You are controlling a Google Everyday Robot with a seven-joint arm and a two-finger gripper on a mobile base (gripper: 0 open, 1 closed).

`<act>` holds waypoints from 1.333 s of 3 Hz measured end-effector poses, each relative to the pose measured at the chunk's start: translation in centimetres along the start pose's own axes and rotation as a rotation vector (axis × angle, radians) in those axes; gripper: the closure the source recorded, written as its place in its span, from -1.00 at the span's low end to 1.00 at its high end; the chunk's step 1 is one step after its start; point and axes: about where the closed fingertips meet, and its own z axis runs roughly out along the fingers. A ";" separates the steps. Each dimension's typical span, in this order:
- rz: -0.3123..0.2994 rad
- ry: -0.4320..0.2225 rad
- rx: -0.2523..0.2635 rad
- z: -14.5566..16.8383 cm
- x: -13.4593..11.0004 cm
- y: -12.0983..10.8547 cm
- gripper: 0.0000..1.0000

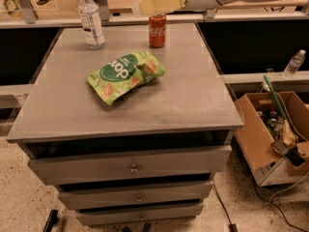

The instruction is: Pick blue plastic bottle

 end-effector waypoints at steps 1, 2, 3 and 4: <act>0.010 -0.028 0.043 2.9 -0.5 -0.6 -1.00; 0.052 -0.048 0.113 6.5 -0.7 -0.9 -1.00; 0.099 -0.073 0.174 10.5 -1.6 -2.0 -1.00; 0.100 -0.071 0.206 14.6 -2.7 -3.3 -1.00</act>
Offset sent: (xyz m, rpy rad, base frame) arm 0.0789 0.0729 -0.0484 0.0770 0.0173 -0.2896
